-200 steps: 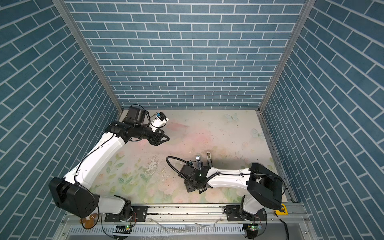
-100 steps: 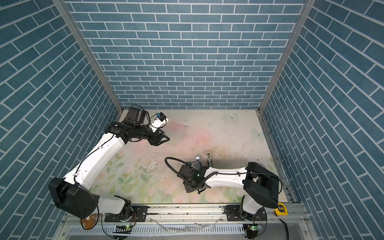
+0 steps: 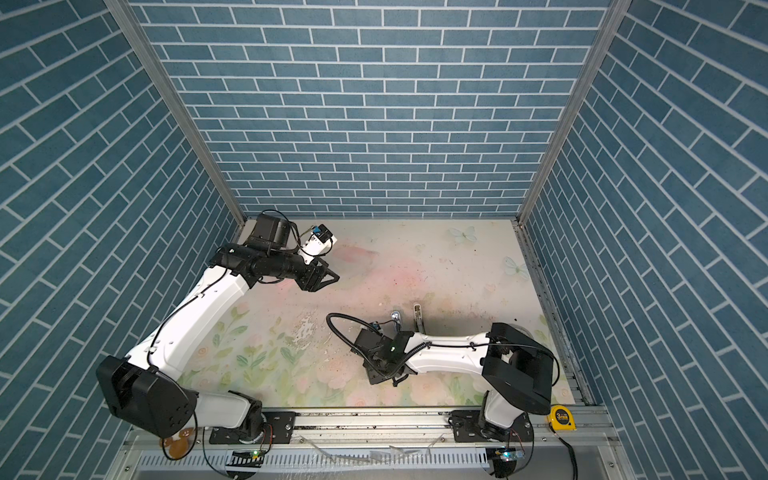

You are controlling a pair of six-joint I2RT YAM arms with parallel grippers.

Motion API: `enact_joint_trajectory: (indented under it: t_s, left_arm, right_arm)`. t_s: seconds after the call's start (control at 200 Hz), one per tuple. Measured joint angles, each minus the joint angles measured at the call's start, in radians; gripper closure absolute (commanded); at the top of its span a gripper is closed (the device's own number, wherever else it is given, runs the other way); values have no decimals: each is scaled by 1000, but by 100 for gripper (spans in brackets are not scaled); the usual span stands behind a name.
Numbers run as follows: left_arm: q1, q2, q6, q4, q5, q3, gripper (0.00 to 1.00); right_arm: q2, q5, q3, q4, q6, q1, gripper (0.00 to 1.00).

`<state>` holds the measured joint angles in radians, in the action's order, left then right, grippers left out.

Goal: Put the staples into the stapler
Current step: 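Lower the right gripper into the white staple holder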

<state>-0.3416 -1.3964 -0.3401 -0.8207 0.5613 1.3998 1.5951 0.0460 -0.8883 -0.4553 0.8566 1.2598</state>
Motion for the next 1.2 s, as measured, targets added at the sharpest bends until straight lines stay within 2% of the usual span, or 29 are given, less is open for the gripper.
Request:
enact_joint_trajectory:
  t_s: [0.46,0.87,1.2]
  left_arm:
    - [0,0,0,2,0,0,38]
    - [0,0,1,3,0,0,38]
    - [0,0,2,3,0,0,38]
  right_arm:
    - [35,-35,0,6,0,13,73]
    - [45,-18,-16,-5,0,17,72]
    - [64,14,-42,-34,0,22,76]
